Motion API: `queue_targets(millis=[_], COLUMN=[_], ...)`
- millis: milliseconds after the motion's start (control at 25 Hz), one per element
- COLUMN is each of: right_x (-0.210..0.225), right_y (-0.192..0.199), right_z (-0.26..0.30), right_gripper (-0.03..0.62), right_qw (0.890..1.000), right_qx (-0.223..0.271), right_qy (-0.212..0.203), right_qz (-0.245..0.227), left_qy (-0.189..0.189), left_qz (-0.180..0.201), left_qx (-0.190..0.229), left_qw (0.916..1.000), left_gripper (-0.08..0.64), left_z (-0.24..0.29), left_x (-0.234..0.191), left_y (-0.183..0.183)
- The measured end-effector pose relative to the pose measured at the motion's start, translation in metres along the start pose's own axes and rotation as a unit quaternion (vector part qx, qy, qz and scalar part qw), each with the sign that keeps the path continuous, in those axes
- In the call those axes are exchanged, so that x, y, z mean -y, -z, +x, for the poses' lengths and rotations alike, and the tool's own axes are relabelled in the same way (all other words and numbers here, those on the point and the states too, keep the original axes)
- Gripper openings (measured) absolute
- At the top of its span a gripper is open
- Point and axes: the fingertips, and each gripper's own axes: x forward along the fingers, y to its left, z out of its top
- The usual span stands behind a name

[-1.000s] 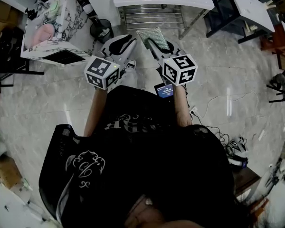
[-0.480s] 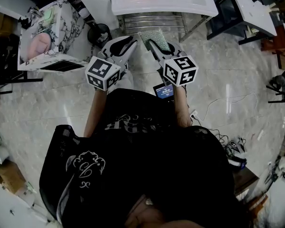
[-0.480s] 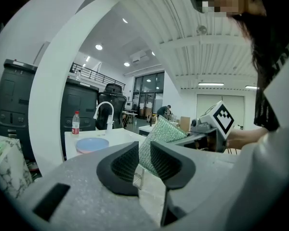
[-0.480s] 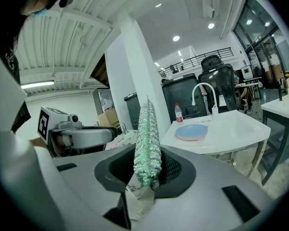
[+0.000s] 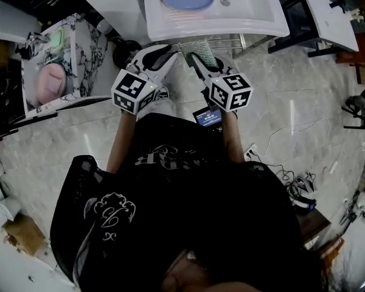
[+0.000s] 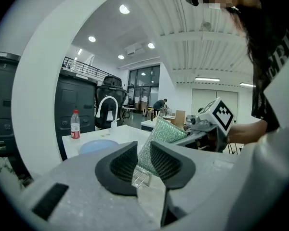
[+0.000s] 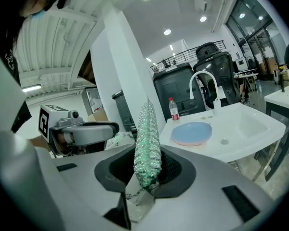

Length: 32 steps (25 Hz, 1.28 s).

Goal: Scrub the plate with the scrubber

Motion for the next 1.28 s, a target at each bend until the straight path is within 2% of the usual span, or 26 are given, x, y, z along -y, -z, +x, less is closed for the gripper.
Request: queue_targets(millis=[160, 360, 800, 1040, 1280], right_x=[0.013, 0.023, 0.040, 0.058, 0.077], right_y=[-0.013, -0.022, -0.045, -0.054, -0.063], right_z=[0.039, 0.078, 0.105, 0.109, 0.136], right_gripper=[0.091, 0.091, 0.091, 0.091, 0.091], right_qw=[1.000, 0.999, 0.996, 0.996, 0.997], right_qx=[-0.008, -0.019, -0.020, -0.023, -0.033], right_qy=[0.017, 0.041, 0.082, 0.091, 0.064], right_qz=[0.006, 0.014, 0.006, 0.009, 0.005], left_qy=[0.011, 0.034, 0.065, 0.062, 0.037], left_qz=[0.018, 0.009, 0.002, -0.002, -0.009], left_qx=[-0.016, -0.016, -0.017, -0.021, -0.023], left_qw=[0.9997, 0.9993, 0.9977, 0.9978, 0.9990], left_gripper=[0.084, 0.084, 0.084, 0.084, 0.084], left_z=[0.011, 0.020, 0.035, 0.044, 0.055], left_x=[-0.044, -0.088, -0.126, -0.137, -0.161], left_y=[0.001, 0.002, 0.004, 0.003, 0.003])
